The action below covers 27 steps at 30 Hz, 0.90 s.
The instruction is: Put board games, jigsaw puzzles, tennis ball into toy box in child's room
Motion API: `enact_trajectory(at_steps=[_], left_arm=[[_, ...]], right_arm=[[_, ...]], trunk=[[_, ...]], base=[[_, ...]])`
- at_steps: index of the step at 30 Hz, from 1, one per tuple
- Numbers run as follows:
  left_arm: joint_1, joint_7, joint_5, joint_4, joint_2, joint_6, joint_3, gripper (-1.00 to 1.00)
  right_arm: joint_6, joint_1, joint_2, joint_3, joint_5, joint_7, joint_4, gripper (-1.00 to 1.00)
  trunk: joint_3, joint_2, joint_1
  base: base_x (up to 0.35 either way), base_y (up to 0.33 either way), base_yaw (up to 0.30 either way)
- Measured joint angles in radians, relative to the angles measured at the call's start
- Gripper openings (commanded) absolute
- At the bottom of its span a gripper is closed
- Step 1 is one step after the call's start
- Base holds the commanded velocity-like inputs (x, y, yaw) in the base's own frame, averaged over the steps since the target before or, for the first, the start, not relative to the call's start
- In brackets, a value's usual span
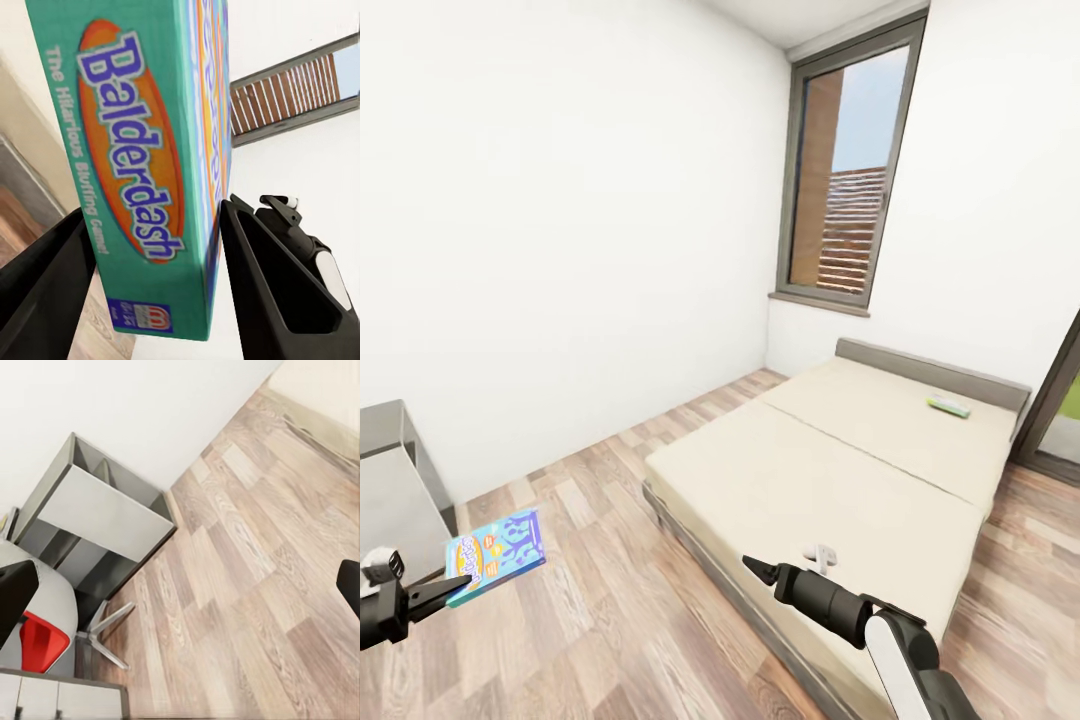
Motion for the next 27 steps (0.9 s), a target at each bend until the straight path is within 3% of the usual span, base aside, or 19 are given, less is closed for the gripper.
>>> enact_trajectory(at_steps=[10,27], left_arm=[[0.000,0.000,0.001,0.000,-0.001,0.000,-0.001,-1.00],[0.000,0.000,0.001,0.000,0.000,0.000,0.000,-1.00]], right_arm=[[0.000,0.000,0.000,0.000,0.000,0.001,-0.001,1.00],[0.000,0.000,0.000,0.003,0.000,0.001,-0.001,1.00]], trunk=[[0.031,0.070,-0.039],[0.085,0.189,-0.103]], base=[[0.229,0.000,0.290],[0.019,0.000,0.291]])
